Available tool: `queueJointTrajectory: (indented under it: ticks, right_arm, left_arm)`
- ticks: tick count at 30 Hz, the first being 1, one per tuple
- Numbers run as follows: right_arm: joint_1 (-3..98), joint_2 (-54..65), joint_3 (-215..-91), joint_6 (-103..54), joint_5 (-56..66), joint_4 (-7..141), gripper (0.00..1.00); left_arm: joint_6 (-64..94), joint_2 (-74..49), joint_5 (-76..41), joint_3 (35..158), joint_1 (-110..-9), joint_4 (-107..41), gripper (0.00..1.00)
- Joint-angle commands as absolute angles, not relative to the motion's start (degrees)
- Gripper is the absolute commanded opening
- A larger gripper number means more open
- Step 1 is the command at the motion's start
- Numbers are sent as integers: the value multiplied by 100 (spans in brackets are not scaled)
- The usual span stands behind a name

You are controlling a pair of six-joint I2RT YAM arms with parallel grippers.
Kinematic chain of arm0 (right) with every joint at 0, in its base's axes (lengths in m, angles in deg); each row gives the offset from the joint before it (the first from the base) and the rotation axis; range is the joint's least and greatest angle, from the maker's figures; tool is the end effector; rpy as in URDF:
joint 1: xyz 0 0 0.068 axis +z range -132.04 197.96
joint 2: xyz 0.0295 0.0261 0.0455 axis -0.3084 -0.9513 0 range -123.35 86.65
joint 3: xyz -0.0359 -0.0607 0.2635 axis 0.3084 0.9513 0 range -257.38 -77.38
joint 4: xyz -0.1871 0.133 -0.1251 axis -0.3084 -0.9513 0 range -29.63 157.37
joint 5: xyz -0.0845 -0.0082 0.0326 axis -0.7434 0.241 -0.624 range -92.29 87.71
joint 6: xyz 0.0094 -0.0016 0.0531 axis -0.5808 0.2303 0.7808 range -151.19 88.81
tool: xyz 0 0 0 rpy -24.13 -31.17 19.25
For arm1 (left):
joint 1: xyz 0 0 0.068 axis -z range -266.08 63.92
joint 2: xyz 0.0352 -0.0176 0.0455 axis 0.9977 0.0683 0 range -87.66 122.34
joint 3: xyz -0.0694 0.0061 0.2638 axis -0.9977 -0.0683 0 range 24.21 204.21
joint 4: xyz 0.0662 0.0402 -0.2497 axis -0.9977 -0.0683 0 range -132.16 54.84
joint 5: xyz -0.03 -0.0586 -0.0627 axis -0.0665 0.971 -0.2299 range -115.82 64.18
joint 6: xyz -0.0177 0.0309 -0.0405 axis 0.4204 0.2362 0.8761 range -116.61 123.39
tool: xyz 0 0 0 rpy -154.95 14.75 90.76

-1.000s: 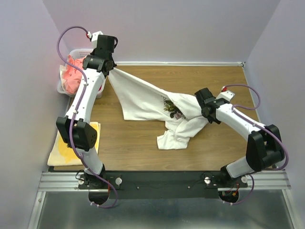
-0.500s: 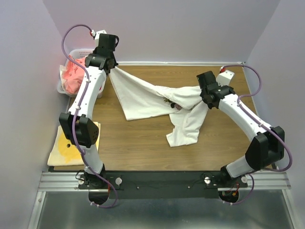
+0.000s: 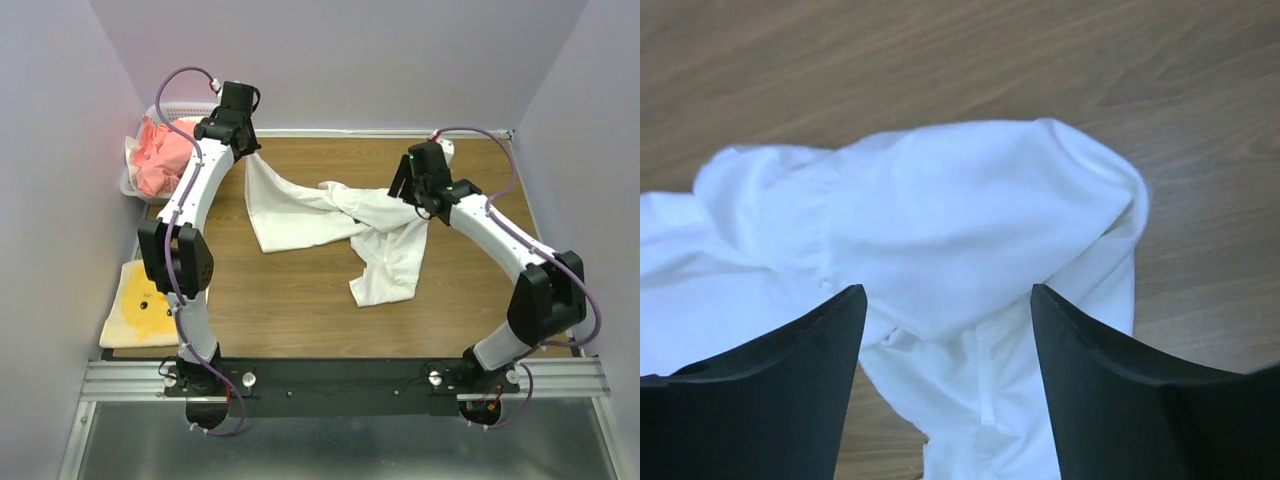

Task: Fold and stack the t-shirts
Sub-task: Flatten the tshirt out

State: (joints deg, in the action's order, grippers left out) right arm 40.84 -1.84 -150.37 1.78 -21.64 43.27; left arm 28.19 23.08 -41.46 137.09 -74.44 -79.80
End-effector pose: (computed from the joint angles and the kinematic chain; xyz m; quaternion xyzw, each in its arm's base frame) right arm 0.3253 0.1245 0.3011 0.1498 0.8822 0.0622 0.4421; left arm 0.4288 -0.0786 0.3564 -0.1583 0.8945 -0.0064 0.4179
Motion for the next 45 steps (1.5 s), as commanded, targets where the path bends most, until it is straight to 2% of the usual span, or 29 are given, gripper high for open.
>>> queueJointTrajectory:
  ticks: [1, 15, 21, 33, 36, 37, 39, 40, 45]
  right_arm:
    - [4248, -870, -15138, -112, -1416, 4443, 70]
    - [4775, -1969, -15727, -772, -1072, 4417, 73]
    - [5109, -2426, -16332, -1150, -1582, 4346, 73]
    - [5154, -3578, -17150, -1888, -2716, 4127, 73]
    - [5154, -3622, -17195, -1880, -2865, 4091, 67]
    - [5154, -3605, -17186, -1827, -2935, 4091, 57]
    - [5154, -3544, -17169, -1766, -3137, 4091, 47]
    - [5154, -3517, -17168, -1722, -3208, 4091, 37]
    - [5154, -3271, -17116, -1590, -3945, 3968, 12]
  left_arm:
    - [2774, 2423, -3988, 13795, -7457, -7875, 0]
    - [2695, 2589, -4032, 13417, -7457, -7849, 0]
    - [2642, 2660, -4076, 13399, -7457, -7867, 0]
    - [2651, 2634, -4023, 13171, -7457, -7849, 0]
    - [2651, 2599, -4049, 13118, -7457, -7849, 0]
    - [2660, 2581, -4067, 13100, -7457, -7849, 0]
    - [2651, 2572, -4119, 13091, -7466, -7849, 0]
    - [2660, 2563, -4146, 13083, -7466, -7858, 0]
    - [2677, 2511, -4435, 13179, -7474, -7937, 0]
